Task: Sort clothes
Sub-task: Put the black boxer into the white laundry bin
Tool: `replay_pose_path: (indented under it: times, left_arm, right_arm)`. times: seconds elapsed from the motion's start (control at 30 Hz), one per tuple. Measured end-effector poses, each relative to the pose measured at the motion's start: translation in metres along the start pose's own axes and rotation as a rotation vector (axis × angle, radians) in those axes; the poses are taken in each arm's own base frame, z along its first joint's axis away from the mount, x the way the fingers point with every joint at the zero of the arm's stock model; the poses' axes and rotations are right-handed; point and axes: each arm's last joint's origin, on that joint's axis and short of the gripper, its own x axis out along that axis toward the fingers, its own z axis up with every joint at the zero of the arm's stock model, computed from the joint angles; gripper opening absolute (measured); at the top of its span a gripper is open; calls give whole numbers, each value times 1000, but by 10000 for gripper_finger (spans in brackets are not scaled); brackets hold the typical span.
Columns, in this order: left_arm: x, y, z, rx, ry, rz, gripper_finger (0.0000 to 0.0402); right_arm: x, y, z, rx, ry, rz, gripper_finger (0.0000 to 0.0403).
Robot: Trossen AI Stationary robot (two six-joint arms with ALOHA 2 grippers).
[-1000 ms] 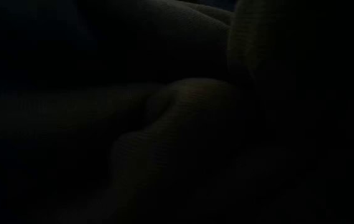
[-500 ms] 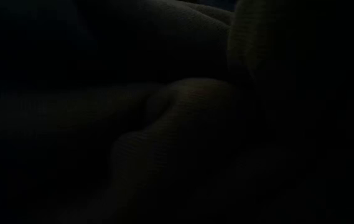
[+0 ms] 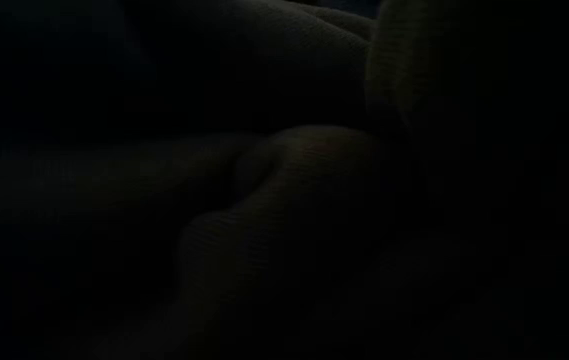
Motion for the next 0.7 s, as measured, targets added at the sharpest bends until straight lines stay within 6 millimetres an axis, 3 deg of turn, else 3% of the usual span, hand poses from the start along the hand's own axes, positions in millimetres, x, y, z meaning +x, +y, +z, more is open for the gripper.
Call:
replay_pose_path:
  times: [0.1, 0.23, 0.3, 0.43, 0.53, 0.7]
  left_arm:
    - [0, 0, 0, 0, 0, 0, 4]
    - [0, 0, 0, 7, 0, 0, 4]
    - [0, 0, 0, 7, 0, 0, 4]
    - [0, 0, 0, 3, 0, 0, 4]
    - [0, 0, 0, 3, 0, 0, 4]
    - [0, 0, 0, 3, 0, 0, 4]
  right_arm:
    - [9, -3, -4, -17, 27, -7, 167]
    - [6, -9, -1, -35, 27, -39, 50]
    - [0, -12, 6, -52, 23, -53, 16]
    - [-29, -24, 34, -80, -30, -129, 26]
    - [-55, -35, 56, -126, -49, -236, 11]
    - [-106, -70, 92, -123, -151, -426, 16]
